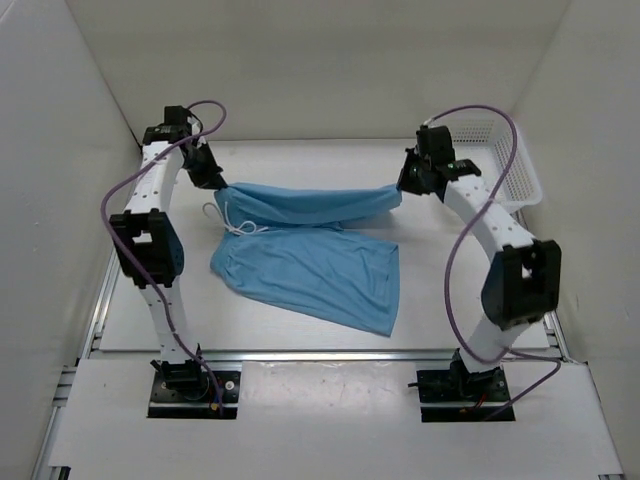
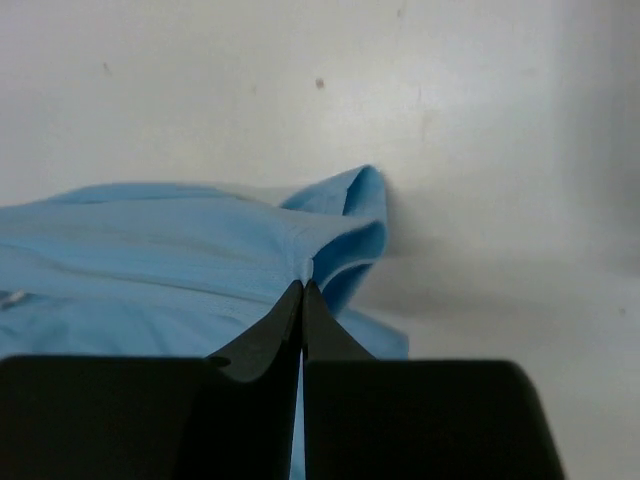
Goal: Fold and stack the shorts
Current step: Fold the shorts
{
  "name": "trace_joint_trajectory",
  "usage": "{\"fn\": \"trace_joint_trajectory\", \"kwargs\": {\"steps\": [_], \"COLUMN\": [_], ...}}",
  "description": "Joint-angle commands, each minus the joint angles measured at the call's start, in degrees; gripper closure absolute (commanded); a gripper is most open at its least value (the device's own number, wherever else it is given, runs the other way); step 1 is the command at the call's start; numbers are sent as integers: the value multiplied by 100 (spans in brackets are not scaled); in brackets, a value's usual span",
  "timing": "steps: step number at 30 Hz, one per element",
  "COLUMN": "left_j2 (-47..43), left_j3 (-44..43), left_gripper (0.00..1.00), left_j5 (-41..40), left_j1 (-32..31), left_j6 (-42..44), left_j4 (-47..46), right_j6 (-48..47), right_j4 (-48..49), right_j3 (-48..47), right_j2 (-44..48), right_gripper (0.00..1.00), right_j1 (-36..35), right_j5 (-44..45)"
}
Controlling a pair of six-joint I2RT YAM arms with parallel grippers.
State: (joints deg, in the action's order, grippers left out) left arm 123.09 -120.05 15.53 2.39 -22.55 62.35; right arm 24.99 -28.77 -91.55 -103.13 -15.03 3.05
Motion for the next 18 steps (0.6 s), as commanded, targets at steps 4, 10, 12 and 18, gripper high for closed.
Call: {"fn": "trace_joint_trajectory", "kwargs": {"steps": [4,10,12,18], "left_j2": [-2251,-4071,-4424,-4434], "left_j3": [2175,5005,5542,5493], "left_gripper": [90,37,25,22], "left_j5": [-119,-436,-437,-322], "left_j1": [-55,-55,-55,-107], "left_j6": [66,-145,-145,-488], "left_j4": [-241,-372,-372,-443], "right_j6": [57,2015,2833,3171], "right_j4": [-4,-1085,-1560,-2018], "right_j3": [2434,4720,5145,5104], "right_j2": [2409,4633,5284,5612], "right_gripper": [100,97,67,37], "right_j1": [-1157,-2661,-3233,-3419], "right_j5": [1474,2349,2411,3043]}}
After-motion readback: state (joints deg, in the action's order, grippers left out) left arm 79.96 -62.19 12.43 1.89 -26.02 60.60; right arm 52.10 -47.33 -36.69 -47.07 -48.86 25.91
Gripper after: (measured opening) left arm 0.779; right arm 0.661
